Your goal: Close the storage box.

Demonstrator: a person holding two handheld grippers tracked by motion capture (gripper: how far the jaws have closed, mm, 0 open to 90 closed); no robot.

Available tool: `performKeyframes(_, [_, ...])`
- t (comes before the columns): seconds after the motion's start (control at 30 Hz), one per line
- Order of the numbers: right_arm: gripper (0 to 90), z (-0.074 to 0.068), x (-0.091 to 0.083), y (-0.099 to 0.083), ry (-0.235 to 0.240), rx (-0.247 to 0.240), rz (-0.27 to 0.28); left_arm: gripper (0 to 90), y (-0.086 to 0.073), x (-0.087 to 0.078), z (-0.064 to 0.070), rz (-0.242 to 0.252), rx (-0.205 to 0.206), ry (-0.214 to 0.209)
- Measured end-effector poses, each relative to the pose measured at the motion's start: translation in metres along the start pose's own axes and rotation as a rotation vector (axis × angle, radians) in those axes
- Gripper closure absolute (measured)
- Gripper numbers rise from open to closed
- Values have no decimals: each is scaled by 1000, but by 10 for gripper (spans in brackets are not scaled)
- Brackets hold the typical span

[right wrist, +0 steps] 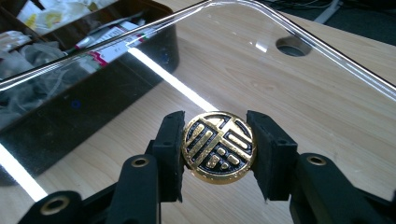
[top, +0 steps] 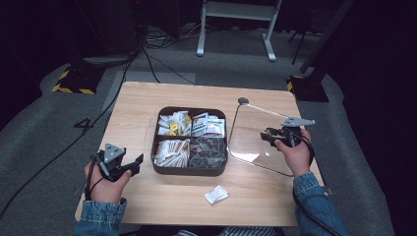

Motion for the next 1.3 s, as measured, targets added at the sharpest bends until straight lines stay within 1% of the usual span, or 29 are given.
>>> performKeyframes(0.07, [587, -4, 1, 3, 13, -5, -1, 313, -2, 3, -4, -8, -8, 4])
performKeyframes(0.13, [587, -8, 2, 7, 25, -10, 0, 298, -5, 6, -8, -24, -4, 8])
performKeyframes(0.3, [587, -16, 2, 19, 42, -24, 0, 270, -13, 18, -13, -67, -3, 3])
performKeyframes(0.4, [587, -21, 2, 29, 55, -31, 6, 256, -18, 24, -14, -81, -27, -16])
performKeyframes(0.43, [587, -23, 2, 30, 62, -30, 7, 256, -19, 26, -15, -85, -27, -11])
performKeyframes(0.5, [587, -26, 3, 34, 79, -24, 12, 237, -22, 30, -16, -103, -15, -14])
performKeyframes(0.53, [587, -27, 4, 36, 87, -20, 12, 233, -24, 32, -15, -113, -16, -16])
performKeyframes(0.8, [586, -41, 8, 50, 101, -50, 13, 220, -36, 49, -14, -184, 20, -20])
performKeyframes(1.03, [587, -55, 10, 62, 115, -68, 11, 216, -40, 58, -16, -206, 47, -5])
performKeyframes(1.13, [586, -61, 12, 67, 125, -77, 12, 194, -40, 59, -16, -197, 40, -10])
performKeyframes(1.27, [586, -68, 14, 74, 135, -89, 11, 177, -40, 61, -16, -192, 47, -16])
performKeyframes(1.3, [586, -68, 14, 74, 135, -89, 11, 174, -40, 61, -16, -192, 47, -16])
Point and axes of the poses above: each handheld gripper's, and its own axes: x roughly forward along the jaws, y roughly out of its top, z roughly to its right, the point moved 5 cm from there along x, roughly forward along the jaws, and after that the axes turned 3 degrees about -y, right-handed, at the moved point
